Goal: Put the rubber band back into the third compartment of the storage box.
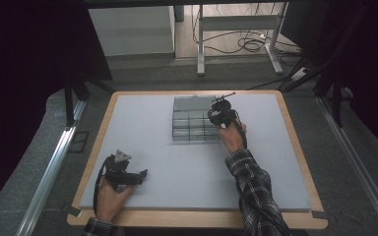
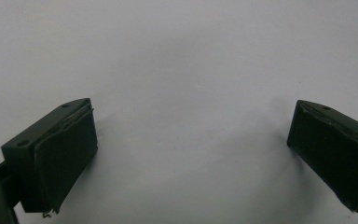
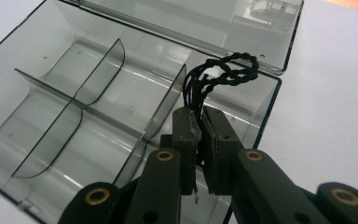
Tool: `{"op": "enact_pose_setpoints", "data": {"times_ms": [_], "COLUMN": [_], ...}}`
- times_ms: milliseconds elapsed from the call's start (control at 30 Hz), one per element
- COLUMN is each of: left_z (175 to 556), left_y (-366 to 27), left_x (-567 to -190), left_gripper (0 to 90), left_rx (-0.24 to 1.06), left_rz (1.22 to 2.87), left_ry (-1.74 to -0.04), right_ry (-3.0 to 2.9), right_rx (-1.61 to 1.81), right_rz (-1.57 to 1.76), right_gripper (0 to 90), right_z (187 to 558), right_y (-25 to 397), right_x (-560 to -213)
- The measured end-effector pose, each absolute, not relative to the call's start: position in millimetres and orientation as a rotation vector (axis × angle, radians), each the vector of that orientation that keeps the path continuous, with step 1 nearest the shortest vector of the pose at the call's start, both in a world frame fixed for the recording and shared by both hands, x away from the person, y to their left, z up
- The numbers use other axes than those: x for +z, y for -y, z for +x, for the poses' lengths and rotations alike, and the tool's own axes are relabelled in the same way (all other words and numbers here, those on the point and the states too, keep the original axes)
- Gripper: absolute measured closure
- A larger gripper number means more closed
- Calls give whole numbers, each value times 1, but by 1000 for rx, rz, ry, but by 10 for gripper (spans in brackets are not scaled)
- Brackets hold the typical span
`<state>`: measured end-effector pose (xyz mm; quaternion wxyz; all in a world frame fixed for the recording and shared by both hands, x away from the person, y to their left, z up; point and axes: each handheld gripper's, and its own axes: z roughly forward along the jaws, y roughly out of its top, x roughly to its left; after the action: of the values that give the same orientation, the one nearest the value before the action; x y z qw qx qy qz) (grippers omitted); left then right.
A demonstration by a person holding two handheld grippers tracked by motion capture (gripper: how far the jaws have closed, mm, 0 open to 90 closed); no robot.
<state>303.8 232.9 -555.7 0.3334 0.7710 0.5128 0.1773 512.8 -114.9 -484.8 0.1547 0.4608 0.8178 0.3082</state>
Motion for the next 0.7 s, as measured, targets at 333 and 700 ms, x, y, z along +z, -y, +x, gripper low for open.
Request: {"op": "enact_pose_setpoints", "data": {"times_ms": [333, 700], "left_z": [304, 304], "left_y": [-233, -233], "left_x": [-556, -555], "left_gripper": [13, 13], "left_rx": [463, 464], "left_rz": [2012, 2021], "left_ry": [-1339, -1337], "right_ry": [-2366, -2379], "right_rx": [890, 919], "right_rz": [1342, 1335], "right_gripper": [754, 675], "right_z": [521, 522], "right_y": [114, 114], "right_x": [-494, -489]}}
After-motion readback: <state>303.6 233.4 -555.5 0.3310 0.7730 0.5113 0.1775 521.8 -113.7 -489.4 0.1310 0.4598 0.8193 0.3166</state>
